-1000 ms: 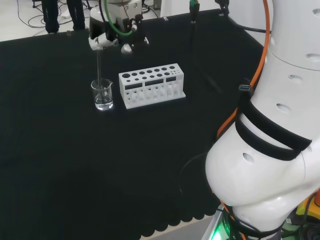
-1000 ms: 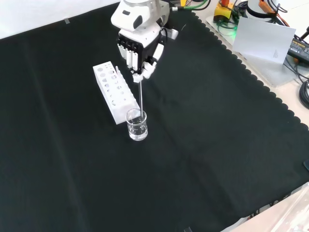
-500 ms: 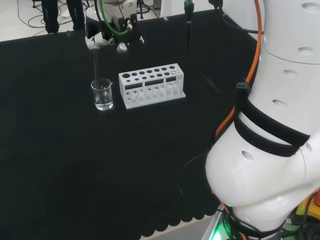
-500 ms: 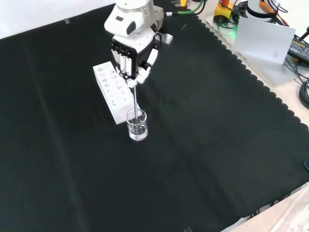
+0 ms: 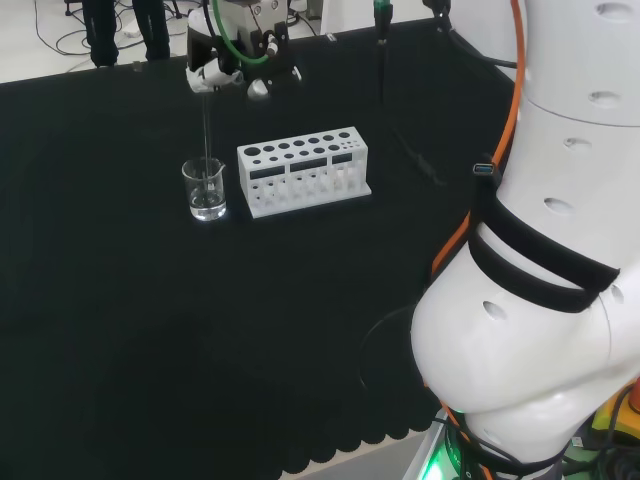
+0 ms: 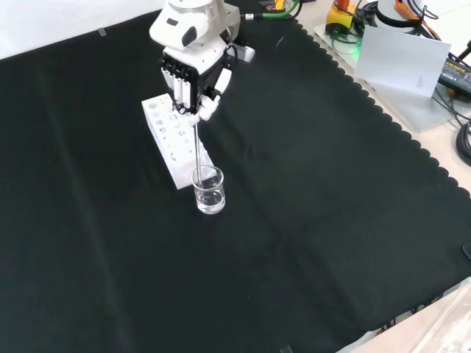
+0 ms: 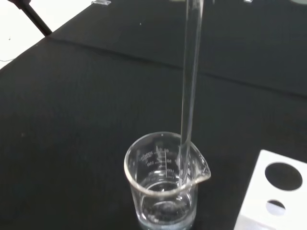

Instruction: Stir in the beaker to the left of the white test tube rack with the glass rod.

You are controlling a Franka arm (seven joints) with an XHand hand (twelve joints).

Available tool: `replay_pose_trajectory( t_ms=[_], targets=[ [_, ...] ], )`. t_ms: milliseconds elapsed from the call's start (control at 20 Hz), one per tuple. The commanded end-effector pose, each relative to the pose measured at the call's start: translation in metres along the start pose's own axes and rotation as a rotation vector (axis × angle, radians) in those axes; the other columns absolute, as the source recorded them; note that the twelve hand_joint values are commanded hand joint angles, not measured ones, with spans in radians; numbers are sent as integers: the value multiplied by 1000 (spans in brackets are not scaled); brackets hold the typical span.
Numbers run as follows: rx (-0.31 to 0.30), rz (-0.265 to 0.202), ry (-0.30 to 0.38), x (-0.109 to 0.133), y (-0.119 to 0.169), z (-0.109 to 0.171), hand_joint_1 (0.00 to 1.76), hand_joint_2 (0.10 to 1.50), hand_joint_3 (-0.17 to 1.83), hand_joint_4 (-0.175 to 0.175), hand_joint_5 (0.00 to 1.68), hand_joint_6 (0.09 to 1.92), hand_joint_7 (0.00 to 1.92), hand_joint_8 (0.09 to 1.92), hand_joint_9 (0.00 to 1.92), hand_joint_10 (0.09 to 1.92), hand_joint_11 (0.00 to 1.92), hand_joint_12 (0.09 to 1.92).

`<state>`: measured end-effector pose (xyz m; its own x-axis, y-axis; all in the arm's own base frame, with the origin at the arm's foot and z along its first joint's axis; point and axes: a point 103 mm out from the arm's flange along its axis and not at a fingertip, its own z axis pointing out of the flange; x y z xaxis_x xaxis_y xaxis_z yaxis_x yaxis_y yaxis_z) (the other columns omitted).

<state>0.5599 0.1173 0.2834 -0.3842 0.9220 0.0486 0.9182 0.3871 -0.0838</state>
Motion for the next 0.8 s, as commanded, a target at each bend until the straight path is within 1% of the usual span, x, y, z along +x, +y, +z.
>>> replay_pose_trajectory(
  t_ms=[50,250,300,450,550,800],
  targets=[
    [-4,-1,-23,20,-33,-4,1320,1073,-175,-175,1397,87,1292,795,1668,672,1637,580],
    [-17,-17,-13,33,-37,-3,1320,1073,-175,-175,1397,87,1293,794,1668,673,1637,580],
    [-28,-17,-9,35,-35,-2,1320,1073,-175,-175,1397,87,1293,794,1668,673,1637,581],
    [-37,-29,-1,40,-25,-2,1320,1073,-175,-175,1397,87,1292,794,1667,673,1635,581],
    [-39,-32,1,39,-18,-2,1320,1073,-175,-175,1398,87,1292,794,1666,673,1635,581],
    [-22,-34,2,33,-2,1,1320,1072,-175,-175,1398,87,1294,790,1666,673,1634,582]
  ],
)
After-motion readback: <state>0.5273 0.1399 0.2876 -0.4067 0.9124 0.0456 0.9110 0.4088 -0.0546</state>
